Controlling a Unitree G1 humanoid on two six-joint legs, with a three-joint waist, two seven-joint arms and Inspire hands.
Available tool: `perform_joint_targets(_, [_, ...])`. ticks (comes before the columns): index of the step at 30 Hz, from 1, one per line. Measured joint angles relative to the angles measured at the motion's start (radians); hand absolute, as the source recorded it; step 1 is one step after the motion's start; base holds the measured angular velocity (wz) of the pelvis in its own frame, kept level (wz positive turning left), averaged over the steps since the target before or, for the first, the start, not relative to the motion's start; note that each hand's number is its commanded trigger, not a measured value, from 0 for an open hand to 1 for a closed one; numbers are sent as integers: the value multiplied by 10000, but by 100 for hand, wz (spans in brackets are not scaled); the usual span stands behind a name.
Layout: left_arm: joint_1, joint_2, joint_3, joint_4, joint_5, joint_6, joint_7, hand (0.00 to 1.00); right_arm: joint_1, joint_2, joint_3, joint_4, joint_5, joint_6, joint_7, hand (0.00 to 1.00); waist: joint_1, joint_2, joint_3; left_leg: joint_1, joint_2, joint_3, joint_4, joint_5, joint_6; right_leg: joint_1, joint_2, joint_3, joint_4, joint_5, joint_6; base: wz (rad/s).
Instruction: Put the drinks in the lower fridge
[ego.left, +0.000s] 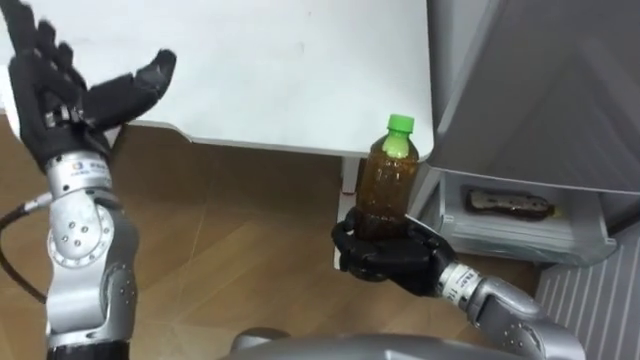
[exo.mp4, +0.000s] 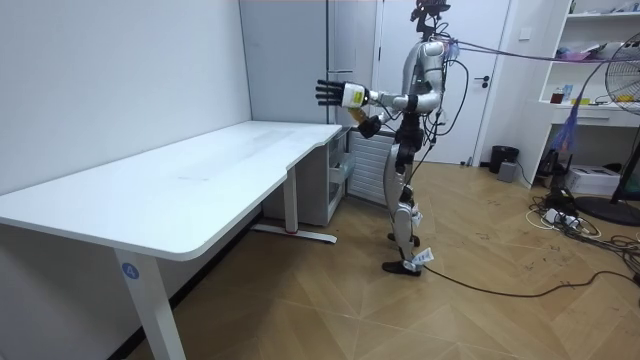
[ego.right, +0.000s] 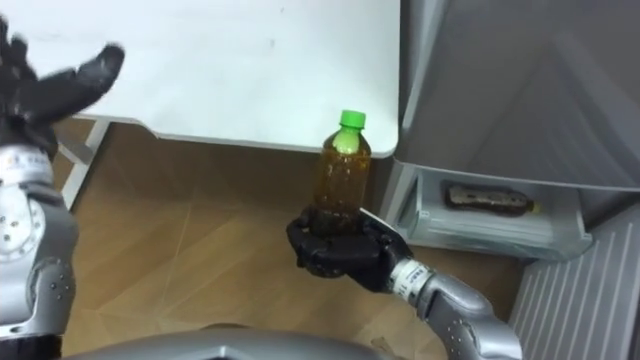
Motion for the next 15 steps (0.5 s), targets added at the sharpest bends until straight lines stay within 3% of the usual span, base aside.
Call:
perform_joint_targets(6, [473,-9,-311,2811,-1109,67,738,0,23,78,63,9,5,25,-446,100,176,26,0,153,-1,17,-102,-2,0,63,9,72,-3,0,0,-3])
perform_joint_targets(11, [803,-28,-551,4037,-1370,504,831,0,-17,72,204,7,7,346,-655,100,200,-118,-115,55,2,-7,-110,-4,-2,-61,10,17,-21,1,-1,2])
perform_joint_targets(15, [836,-36,-938,5230,-1576,753,765,0,-75,73,340,8,39,426,-690,100,136,-115,-109,58,-1,28,-149,-3,0,-38,6,55,-6,2,-4,-2])
